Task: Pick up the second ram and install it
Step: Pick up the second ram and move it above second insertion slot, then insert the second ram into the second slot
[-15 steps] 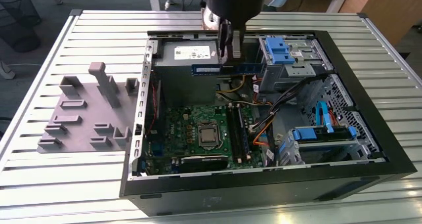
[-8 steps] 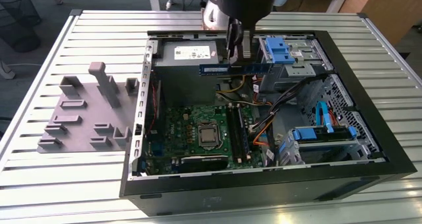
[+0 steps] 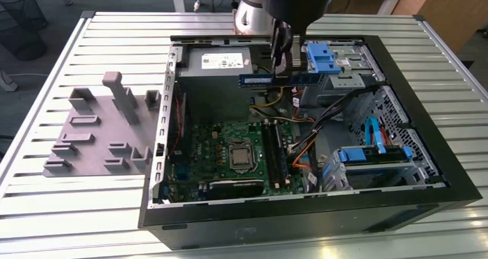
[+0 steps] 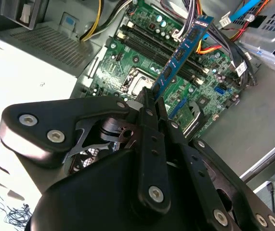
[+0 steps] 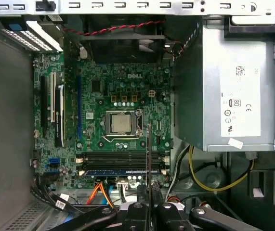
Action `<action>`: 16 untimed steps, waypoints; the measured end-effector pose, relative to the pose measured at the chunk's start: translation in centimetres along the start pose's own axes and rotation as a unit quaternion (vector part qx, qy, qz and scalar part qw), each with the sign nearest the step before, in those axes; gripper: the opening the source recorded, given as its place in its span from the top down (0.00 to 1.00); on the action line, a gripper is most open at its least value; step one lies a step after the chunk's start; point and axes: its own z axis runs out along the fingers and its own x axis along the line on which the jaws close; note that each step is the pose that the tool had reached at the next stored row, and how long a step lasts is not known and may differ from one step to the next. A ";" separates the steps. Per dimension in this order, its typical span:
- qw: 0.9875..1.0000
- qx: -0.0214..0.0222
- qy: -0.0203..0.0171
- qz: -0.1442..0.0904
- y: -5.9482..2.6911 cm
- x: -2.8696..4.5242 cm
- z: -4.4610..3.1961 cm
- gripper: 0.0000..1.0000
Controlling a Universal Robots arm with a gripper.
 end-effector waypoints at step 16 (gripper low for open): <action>1.000 0.000 0.000 0.008 -0.10 0.00 0.01 0.86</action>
